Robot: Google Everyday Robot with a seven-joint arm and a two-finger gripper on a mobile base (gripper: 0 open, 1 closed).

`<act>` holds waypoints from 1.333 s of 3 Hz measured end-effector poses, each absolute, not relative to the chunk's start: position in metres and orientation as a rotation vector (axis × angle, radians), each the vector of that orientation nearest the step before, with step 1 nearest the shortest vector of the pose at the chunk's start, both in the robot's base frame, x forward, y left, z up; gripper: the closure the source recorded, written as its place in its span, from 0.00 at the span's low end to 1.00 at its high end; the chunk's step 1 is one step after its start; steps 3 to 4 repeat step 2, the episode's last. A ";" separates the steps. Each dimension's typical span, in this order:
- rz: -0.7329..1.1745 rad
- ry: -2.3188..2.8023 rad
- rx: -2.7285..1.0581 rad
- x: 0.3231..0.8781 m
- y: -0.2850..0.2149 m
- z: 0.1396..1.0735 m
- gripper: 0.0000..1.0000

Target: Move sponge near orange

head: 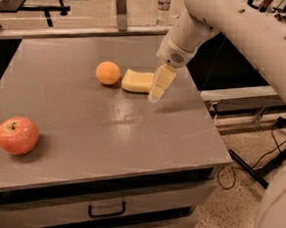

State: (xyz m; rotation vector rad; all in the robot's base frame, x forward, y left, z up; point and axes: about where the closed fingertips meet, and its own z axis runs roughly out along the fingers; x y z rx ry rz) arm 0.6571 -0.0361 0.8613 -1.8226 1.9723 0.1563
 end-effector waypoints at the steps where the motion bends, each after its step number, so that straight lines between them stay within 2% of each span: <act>1: 0.196 1.978 -1.764 0.650 -0.076 0.882 0.00; 4: 0.196 1.978 -1.764 0.650 -0.076 0.882 0.00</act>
Offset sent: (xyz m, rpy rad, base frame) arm -0.0061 -0.0332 0.0167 0.0374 0.0020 -0.0224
